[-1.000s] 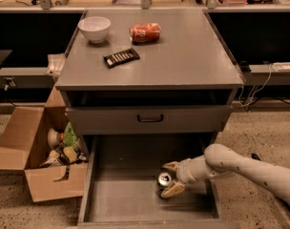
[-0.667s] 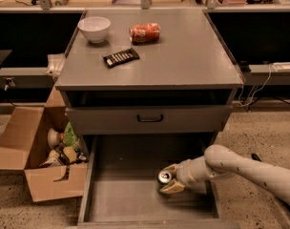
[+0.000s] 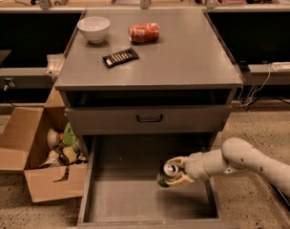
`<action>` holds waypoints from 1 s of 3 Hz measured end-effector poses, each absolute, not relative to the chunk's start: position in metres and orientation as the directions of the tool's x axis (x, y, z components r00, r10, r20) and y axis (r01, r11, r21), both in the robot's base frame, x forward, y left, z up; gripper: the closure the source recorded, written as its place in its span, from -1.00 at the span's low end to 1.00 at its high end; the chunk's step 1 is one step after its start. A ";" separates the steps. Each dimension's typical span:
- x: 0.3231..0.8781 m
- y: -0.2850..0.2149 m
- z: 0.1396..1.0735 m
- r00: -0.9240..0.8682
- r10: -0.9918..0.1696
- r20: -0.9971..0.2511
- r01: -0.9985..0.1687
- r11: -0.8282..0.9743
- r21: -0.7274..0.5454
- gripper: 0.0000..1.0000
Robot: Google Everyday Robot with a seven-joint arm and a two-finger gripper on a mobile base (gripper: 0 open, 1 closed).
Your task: Pick green can from middle drawer and place on counter
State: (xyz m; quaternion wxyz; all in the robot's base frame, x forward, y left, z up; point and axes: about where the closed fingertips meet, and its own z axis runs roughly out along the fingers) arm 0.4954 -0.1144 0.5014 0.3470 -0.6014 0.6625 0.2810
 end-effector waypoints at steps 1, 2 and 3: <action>0.488 -0.118 0.566 0.034 -0.574 -0.818 -0.993 0.069 -0.090 1.00; 0.487 -0.118 0.565 0.034 -0.574 -0.818 -0.994 0.068 -0.089 1.00; 0.484 -0.121 0.593 0.054 -0.580 -0.813 -0.990 0.077 -0.121 1.00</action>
Offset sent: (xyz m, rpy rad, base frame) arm -0.0048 -0.0040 0.0554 0.0315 -0.0467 0.0378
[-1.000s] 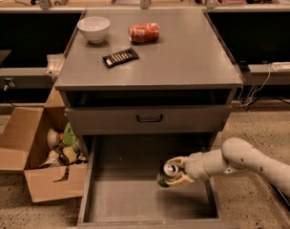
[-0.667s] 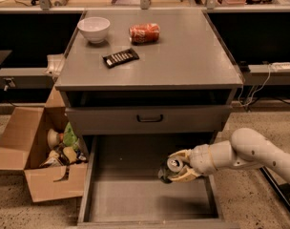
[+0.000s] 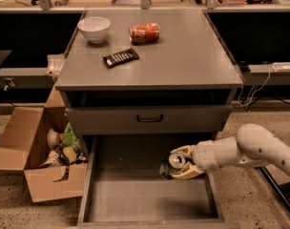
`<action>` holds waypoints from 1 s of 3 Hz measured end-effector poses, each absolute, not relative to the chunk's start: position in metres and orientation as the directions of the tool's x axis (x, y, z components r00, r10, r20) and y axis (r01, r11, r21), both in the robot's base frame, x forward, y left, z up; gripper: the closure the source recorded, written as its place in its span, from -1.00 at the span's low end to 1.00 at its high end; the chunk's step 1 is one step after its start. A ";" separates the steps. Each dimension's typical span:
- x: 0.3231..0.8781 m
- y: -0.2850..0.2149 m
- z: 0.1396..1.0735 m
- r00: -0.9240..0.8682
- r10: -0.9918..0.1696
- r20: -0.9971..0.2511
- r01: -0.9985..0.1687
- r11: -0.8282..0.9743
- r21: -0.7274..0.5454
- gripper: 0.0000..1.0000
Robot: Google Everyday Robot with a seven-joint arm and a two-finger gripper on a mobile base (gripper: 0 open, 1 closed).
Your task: Pick green can from middle drawer and place on counter
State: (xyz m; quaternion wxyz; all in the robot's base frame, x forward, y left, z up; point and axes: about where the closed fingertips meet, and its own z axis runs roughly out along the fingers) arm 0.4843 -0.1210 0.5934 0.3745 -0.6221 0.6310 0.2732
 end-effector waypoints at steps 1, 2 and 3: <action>0.477 -0.125 0.653 0.097 -0.599 -0.795 -0.979 0.087 -0.184 1.00; 0.477 -0.124 0.727 0.132 -0.665 -0.735 -0.962 0.094 -0.258 1.00; 0.478 -0.123 0.727 0.131 -0.662 -0.738 -0.962 0.096 -0.257 1.00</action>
Offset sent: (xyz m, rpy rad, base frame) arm -0.0054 -0.0100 0.2037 -0.1777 -0.1794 -0.0827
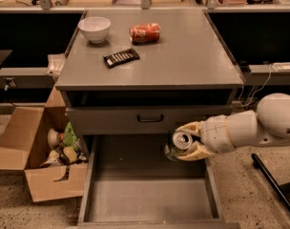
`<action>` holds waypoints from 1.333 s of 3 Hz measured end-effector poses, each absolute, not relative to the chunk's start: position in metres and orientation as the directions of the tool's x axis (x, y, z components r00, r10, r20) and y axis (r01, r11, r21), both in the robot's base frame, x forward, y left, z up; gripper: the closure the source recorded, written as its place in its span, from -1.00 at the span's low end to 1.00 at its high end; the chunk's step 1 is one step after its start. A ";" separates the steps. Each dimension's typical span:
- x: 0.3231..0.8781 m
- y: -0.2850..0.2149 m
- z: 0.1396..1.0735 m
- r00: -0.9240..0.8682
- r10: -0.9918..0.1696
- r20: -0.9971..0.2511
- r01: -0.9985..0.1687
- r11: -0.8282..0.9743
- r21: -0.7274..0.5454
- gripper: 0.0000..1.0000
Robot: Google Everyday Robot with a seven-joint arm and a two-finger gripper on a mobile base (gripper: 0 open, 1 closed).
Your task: Pick green can from middle drawer and place on counter
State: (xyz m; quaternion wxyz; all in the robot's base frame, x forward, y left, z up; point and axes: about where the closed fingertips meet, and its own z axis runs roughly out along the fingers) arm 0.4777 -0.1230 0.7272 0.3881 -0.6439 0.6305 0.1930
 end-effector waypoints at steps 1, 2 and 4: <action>0.484 -0.127 0.747 0.124 -0.656 -0.744 -0.961 0.108 -0.255 1.00; 0.504 -0.143 0.824 0.098 -0.663 -0.742 -0.954 0.150 -0.259 1.00; 0.523 -0.155 0.867 0.109 -0.670 -0.735 -0.941 0.169 -0.293 1.00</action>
Offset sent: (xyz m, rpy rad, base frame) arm 0.0533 -0.0458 0.1944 0.0010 -0.0135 -0.1229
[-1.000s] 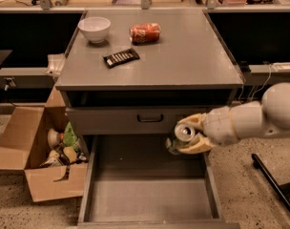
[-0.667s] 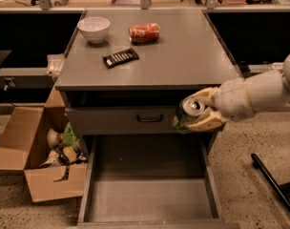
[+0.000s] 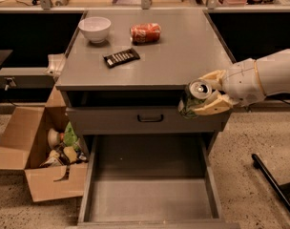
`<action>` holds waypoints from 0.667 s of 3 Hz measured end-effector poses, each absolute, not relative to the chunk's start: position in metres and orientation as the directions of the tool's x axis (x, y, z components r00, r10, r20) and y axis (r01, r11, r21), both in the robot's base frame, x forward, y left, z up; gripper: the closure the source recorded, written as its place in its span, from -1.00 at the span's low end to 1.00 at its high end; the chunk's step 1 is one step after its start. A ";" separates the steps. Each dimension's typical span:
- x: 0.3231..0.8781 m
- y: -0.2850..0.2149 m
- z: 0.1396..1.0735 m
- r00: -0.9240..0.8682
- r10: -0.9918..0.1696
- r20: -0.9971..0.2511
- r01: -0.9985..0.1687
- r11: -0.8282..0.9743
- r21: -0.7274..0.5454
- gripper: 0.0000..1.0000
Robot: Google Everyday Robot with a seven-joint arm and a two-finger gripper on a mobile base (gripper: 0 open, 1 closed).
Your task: Pick green can from middle drawer and place on counter
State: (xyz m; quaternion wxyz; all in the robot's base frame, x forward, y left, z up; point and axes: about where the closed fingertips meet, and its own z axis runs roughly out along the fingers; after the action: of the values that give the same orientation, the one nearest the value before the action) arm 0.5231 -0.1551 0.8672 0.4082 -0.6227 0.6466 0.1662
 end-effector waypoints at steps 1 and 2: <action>0.527 -0.154 0.870 0.092 -0.666 -0.741 -0.940 0.187 -0.284 1.00; 0.548 -0.162 0.892 0.015 -0.626 -0.780 -0.935 0.267 -0.232 1.00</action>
Offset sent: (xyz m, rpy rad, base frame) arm 0.0609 -0.0295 0.0689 0.1594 0.1076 -0.2342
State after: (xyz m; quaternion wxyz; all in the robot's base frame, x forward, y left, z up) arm 0.5477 -0.1615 0.8917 0.4184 -0.5765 0.6771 0.1848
